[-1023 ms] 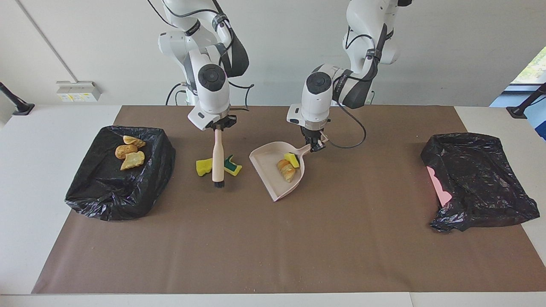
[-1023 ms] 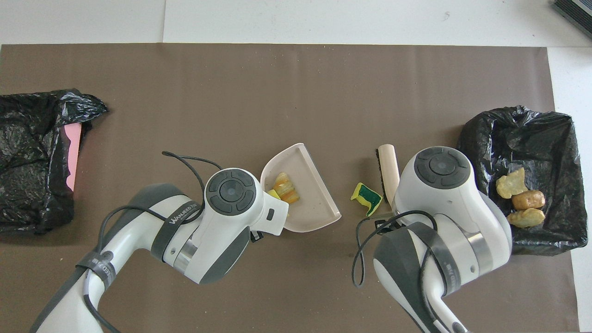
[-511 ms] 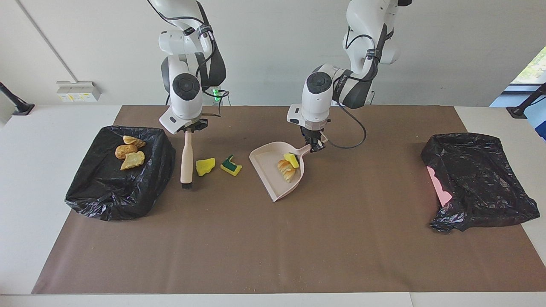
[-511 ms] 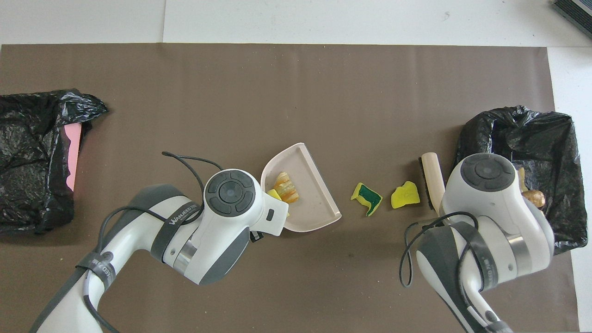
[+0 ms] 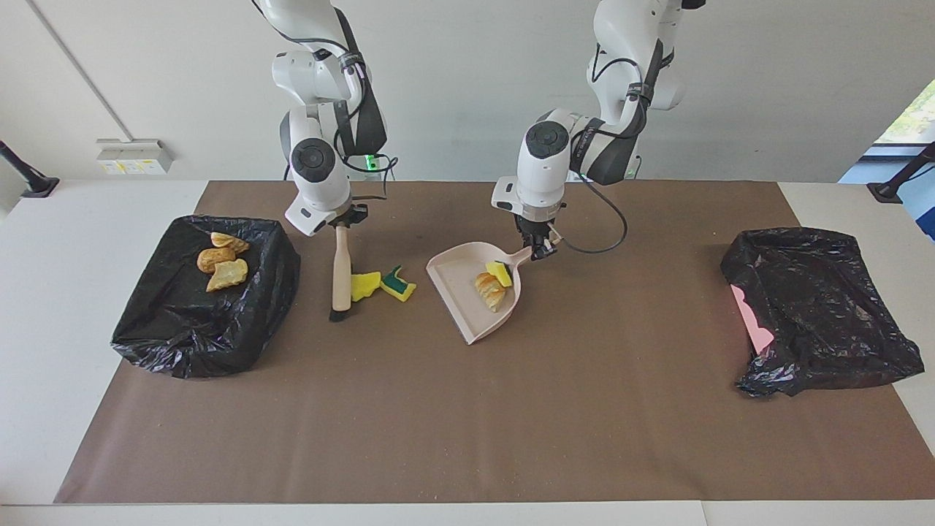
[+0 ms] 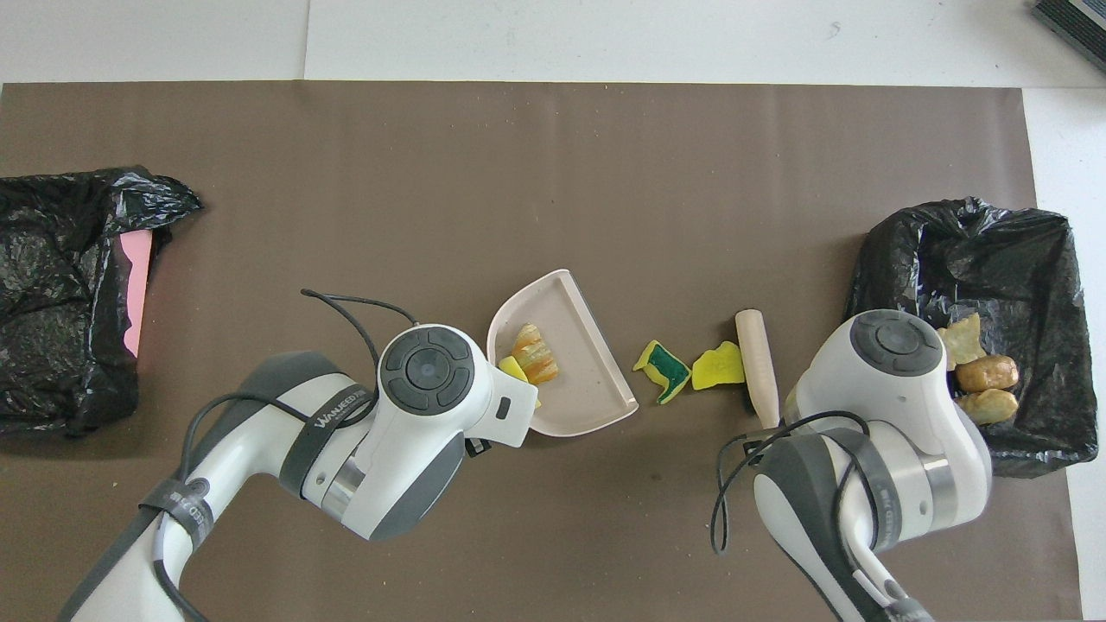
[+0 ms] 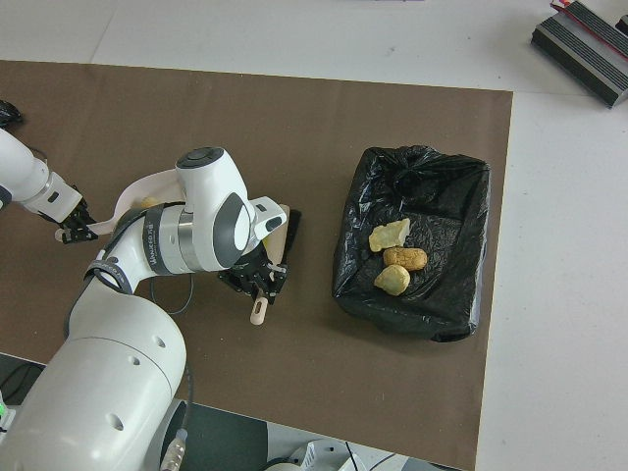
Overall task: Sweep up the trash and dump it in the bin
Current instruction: 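Sweep the sponge scraps into the dustpan with the right gripper's brush, then carry the loaded dustpan with the left gripper to the black bag nearest it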
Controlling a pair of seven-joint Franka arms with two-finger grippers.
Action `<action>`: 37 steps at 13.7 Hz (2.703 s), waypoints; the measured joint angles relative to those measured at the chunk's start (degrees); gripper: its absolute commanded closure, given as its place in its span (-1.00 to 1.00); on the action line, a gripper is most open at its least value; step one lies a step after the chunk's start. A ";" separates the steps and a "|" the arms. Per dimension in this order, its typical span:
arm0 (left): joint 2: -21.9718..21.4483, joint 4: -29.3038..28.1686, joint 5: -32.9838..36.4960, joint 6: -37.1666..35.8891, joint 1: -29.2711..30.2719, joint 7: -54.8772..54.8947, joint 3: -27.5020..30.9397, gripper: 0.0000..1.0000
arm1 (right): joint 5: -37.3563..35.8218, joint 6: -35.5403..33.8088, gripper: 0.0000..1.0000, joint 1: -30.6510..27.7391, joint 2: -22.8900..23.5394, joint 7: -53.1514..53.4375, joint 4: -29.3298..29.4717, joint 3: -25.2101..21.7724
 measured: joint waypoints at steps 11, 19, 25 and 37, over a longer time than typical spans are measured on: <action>-0.47 -0.64 0.00 0.08 -0.05 0.78 -0.02 1.00 | 16.15 5.13 1.00 11.88 2.22 -0.02 3.57 0.34; -0.51 -0.52 0.00 0.06 0.64 8.34 0.57 1.00 | -1.14 -3.53 1.00 17.91 2.72 15.57 9.20 0.36; -6.36 -0.13 0.08 -3.79 10.91 20.51 1.21 1.00 | 1.04 -11.40 1.00 18.02 -2.63 23.67 12.16 0.31; -12.25 5.93 0.28 -7.71 49.47 41.63 1.84 1.00 | 13.12 11.25 1.00 33.01 -2.30 34.58 -1.44 0.81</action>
